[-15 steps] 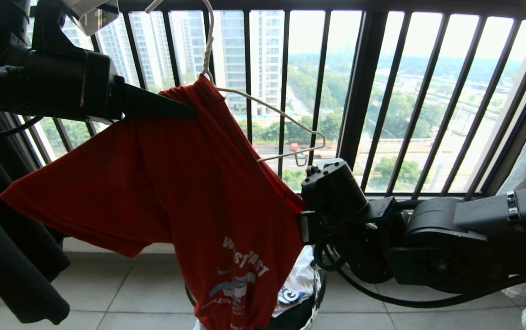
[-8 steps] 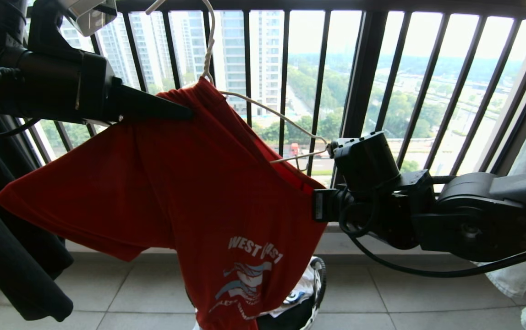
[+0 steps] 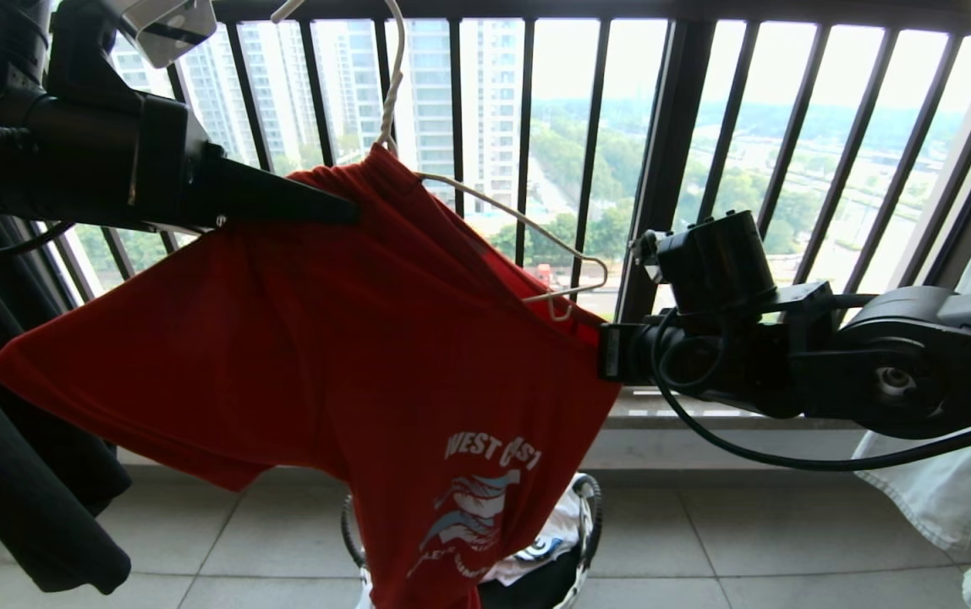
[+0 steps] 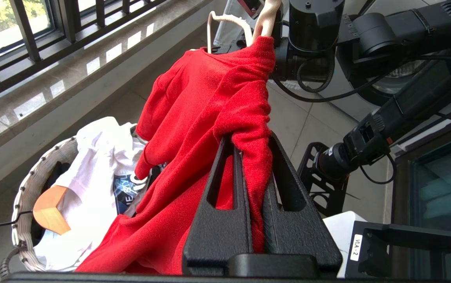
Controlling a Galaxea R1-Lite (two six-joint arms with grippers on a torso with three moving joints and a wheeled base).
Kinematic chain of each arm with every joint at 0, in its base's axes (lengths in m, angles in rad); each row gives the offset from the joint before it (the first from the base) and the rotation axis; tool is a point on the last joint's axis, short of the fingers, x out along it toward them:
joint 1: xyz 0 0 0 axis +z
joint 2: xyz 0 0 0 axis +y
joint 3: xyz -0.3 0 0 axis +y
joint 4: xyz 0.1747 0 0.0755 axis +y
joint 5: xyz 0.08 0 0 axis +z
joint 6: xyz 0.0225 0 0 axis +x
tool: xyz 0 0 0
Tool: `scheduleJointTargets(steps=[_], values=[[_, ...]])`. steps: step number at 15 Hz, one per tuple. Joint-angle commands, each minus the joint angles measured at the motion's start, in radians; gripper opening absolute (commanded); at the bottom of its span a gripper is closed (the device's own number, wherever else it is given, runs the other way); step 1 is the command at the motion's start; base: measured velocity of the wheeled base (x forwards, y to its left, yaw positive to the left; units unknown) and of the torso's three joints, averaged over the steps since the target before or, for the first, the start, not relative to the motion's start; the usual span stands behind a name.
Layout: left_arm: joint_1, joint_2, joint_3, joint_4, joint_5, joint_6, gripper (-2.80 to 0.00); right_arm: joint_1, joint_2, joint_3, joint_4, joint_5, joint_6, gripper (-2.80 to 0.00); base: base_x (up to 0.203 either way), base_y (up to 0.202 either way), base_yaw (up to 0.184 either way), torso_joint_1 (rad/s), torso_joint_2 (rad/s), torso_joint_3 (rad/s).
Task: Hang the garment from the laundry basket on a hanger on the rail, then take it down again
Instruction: Hang the clothes on the clothes rack
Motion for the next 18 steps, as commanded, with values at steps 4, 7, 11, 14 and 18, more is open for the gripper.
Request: scheduleJointTargets(steps=[4, 7, 11, 14, 18], values=[[0.000, 0.023, 0.000, 0.002, -0.002, 0.004, -2.80, -0.036, -0.014, -0.017, 0.017, 0.025, 0.001, -2.80, 0.000, 0.000, 0.000, 0.000, 0.00, 0.000], [-0.002, 0.045, -0.002, 0.001, -0.004, 0.007, -2.80, -0.076, -0.045, -0.056, 0.093, 0.089, 0.006, -2.80, 0.000, 0.000, 0.000, 0.000, 0.00, 0.000], [-0.009, 0.071, 0.000, -0.021, -0.004, 0.007, -2.80, -0.096, -0.068, -0.070, 0.098, 0.100, 0.005, -2.80, 0.000, 0.000, 0.000, 0.000, 0.00, 0.000], [-0.025, 0.102, -0.001, -0.024, 0.003, 0.010, -2.80, -0.107, -0.080, -0.078, 0.099, 0.101, 0.005, -2.80, 0.000, 0.000, 0.000, 0.000, 0.00, 0.000], [-0.035, 0.146, -0.001, -0.024, 0.007, 0.057, -2.80, -0.110, -0.086, -0.082, 0.099, 0.101, 0.005, -2.80, 0.000, 0.000, 0.000, 0.000, 0.00, 0.000]])
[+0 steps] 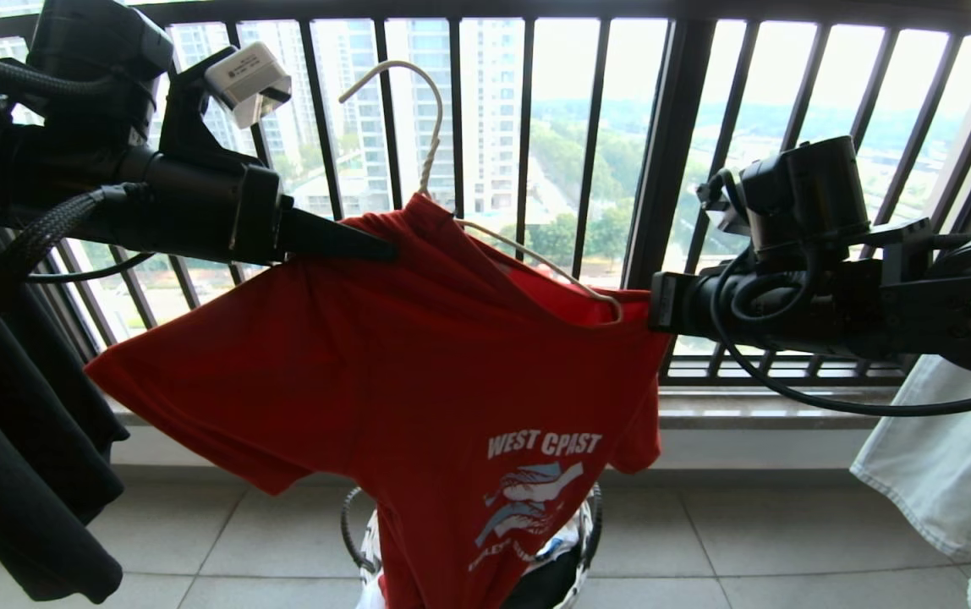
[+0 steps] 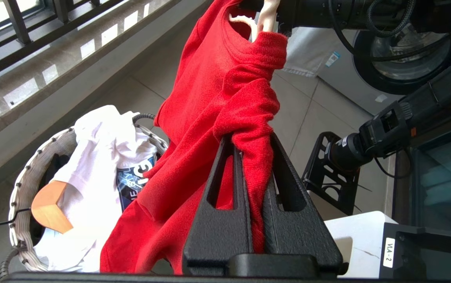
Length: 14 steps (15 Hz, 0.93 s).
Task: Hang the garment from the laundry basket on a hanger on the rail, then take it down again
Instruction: Hang the clothes on the clothes rack
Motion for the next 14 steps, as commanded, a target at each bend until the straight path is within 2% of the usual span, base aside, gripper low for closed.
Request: scheduleJointTargets(steps=[1, 7, 12, 14], values=[[-0.014, 0.039, 0.000, 0.003, -0.003, 0.003, -2.80, 0.000, -0.005, -0.002, 0.000, -0.001, 0.002, -2.80, 0.000, 0.000, 0.000, 0.000, 0.00, 0.000], [-0.044, 0.111, -0.018, 0.000, 0.004, 0.006, -2.80, 0.007, -0.035, -0.037, 0.001, 0.006, 0.000, -2.80, 0.000, 0.000, 0.000, 0.000, 0.00, 0.000], [-0.059, 0.104, -0.016, 0.000, 0.006, -0.004, -2.80, 0.057, 0.003, -0.244, 0.132, 0.000, -0.005, -2.80, 0.000, 0.000, 0.000, 0.000, 0.00, 0.000], [-0.058, 0.092, -0.016, 0.000, 0.006, -0.009, -2.80, 0.084, 0.035, -0.311, 0.162, -0.002, -0.032, -2.80, 0.000, 0.000, 0.000, 0.000, 0.00, 0.000]])
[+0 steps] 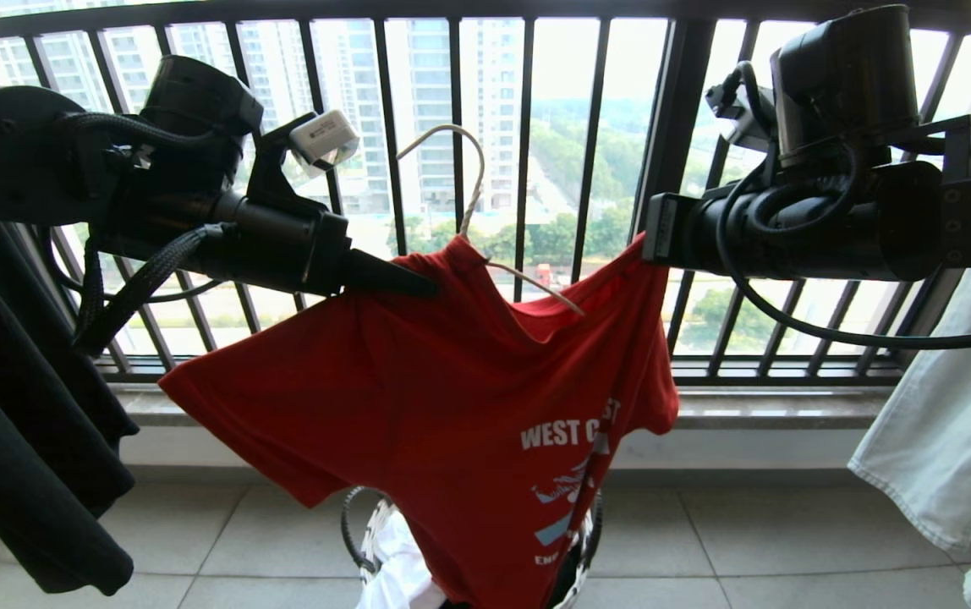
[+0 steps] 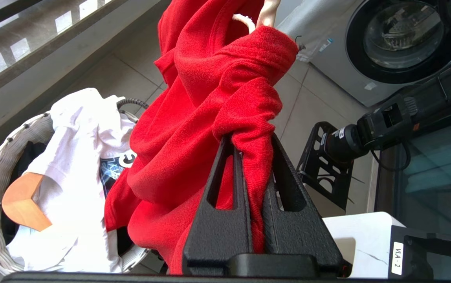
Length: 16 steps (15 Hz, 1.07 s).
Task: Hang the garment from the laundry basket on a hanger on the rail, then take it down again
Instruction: Hang the clothes on the clothes rack
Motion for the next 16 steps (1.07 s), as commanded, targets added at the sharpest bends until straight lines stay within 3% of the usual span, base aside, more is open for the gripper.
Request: scheduleJointTargets(steps=[1, 9, 12, 16], values=[[0.000, -0.022, 0.001, 0.004, -0.006, -0.006, -2.80, 0.030, 0.049, -0.068, 0.017, -0.004, -0.014, -2.80, 0.000, 0.000, 0.000, 0.000, 0.00, 0.000], [0.000, -0.069, 0.023, 0.002, -0.008, -0.018, -2.80, 0.081, 0.059, -0.084, 0.018, -0.021, -0.089, -2.80, 0.000, 0.000, 0.000, 0.000, 0.00, 0.000], [0.011, -0.057, 0.024, -0.050, -0.003, -0.036, -2.80, 0.101, 0.058, -0.083, 0.021, -0.069, -0.092, -2.80, 0.000, 0.000, 0.000, 0.000, 0.00, 0.000], [0.013, -0.035, 0.042, -0.114, 0.090, -0.044, -2.80, 0.142, 0.047, -0.085, 0.024, -0.082, -0.094, -2.80, 0.000, 0.000, 0.000, 0.000, 0.00, 0.000]])
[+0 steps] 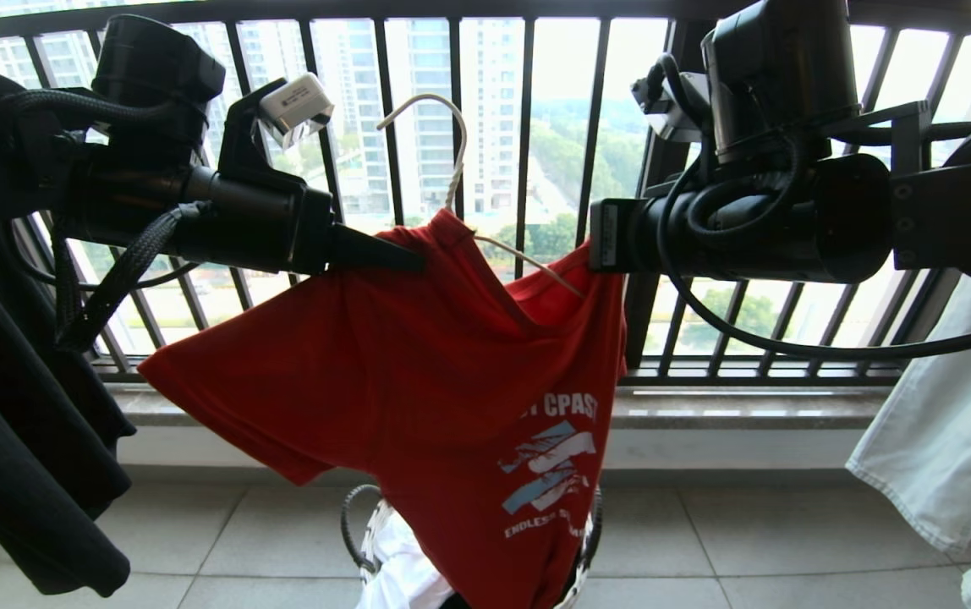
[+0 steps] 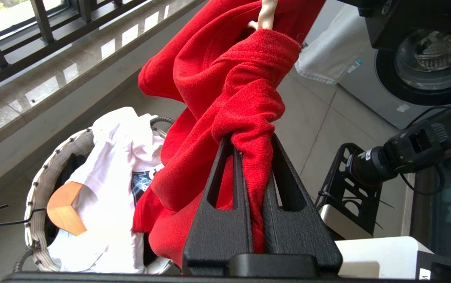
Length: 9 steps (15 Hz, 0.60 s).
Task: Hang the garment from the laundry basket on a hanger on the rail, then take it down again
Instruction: Hang the clothes on the clothes rack
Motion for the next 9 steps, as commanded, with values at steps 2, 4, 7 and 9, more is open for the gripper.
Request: scheduleJointTargets(steps=[2, 4, 7, 9], values=[[-0.003, 0.021, 0.027, -0.045, 0.019, -0.003, -2.80, 0.040, 0.002, -0.015, 0.001, -0.010, -0.001, -2.80, 0.000, 0.000, 0.000, 0.000, 0.00, 0.000], [-0.005, 0.031, 0.027, -0.052, 0.022, -0.003, -2.80, 0.071, 0.017, -0.051, 0.011, -0.026, -0.001, -2.80, 0.000, 0.000, 0.000, 0.000, 0.00, 0.000], [-0.005, 0.040, 0.029, -0.065, 0.047, -0.003, -2.80, 0.105, 0.031, -0.079, 0.025, -0.043, -0.001, -2.80, 0.000, 0.000, 0.000, 0.000, 0.00, 0.000], [-0.005, 0.048, 0.027, -0.072, 0.052, -0.003, -2.80, 0.137, 0.031, -0.089, 0.032, -0.052, -0.001, -2.80, 0.000, 0.000, 0.000, 0.000, 0.00, 0.000]])
